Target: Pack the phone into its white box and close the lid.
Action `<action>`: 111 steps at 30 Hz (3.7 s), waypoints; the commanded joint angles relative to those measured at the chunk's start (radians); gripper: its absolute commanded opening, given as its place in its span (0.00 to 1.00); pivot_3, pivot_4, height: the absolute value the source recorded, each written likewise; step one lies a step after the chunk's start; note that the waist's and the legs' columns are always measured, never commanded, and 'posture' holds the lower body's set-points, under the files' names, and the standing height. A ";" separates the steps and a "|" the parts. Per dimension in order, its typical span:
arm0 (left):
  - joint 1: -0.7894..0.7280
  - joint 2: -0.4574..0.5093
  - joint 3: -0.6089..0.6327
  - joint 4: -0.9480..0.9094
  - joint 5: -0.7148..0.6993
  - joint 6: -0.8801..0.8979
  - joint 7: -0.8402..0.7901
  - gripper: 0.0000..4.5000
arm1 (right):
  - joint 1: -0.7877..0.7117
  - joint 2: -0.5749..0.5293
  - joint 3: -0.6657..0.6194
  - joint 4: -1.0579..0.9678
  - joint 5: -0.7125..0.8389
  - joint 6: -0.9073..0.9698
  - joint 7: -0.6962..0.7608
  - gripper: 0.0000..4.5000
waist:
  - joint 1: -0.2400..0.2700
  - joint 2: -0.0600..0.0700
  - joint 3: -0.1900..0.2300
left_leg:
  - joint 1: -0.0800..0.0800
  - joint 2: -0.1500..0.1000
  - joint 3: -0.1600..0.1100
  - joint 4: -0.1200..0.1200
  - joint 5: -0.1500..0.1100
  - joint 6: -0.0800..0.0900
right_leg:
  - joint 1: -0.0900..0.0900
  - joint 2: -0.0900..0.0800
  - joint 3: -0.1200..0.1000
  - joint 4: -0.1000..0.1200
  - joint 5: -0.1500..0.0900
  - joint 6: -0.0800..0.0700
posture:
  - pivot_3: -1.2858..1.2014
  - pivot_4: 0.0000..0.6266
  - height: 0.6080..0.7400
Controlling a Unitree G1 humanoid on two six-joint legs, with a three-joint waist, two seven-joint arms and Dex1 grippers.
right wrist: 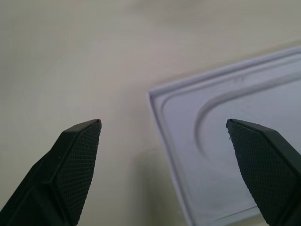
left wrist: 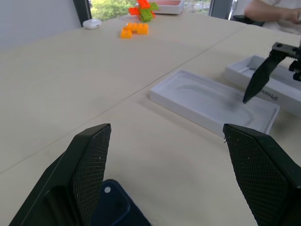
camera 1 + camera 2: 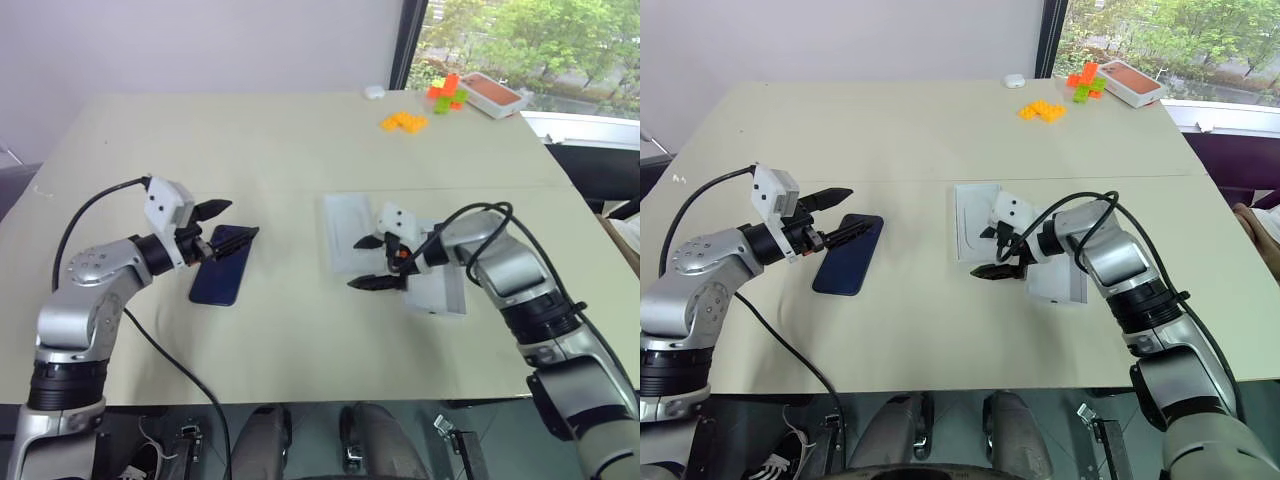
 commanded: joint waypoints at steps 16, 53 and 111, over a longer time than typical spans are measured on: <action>-0.009 0.100 0.160 0.160 -0.115 0.372 0.114 0.90 | -0.060 0.296 -0.030 0.063 -0.106 -0.278 -0.379 0.99 | -0.001 -0.001 0.000 | 0.000 0.000 0.000 0.000 0.000 0.000 | -0.001 0.000 0.000 0.001 0.000 0.000 | 0.52 0.24 1.00; -0.091 0.065 0.258 0.316 -0.217 0.568 0.180 0.90 | -0.063 0.420 0.026 0.126 -0.174 -0.325 -0.422 0.03 | -0.005 -0.001 0.000 | 0.000 0.000 0.000 -0.001 0.000 -0.001 | -0.002 0.000 0.000 0.002 0.000 0.000 | 0.52 0.24 1.00; -0.177 -0.043 0.240 0.435 -0.255 1.076 0.221 0.90 | -0.158 0.467 0.169 0.329 -0.392 -0.380 -0.395 0.03 | -0.005 0.000 -0.004 | 0.011 -0.003 -0.001 -0.002 0.001 -0.002 | 0.008 -0.003 0.000 0.003 0.000 -0.001 | 0.52 0.24 1.00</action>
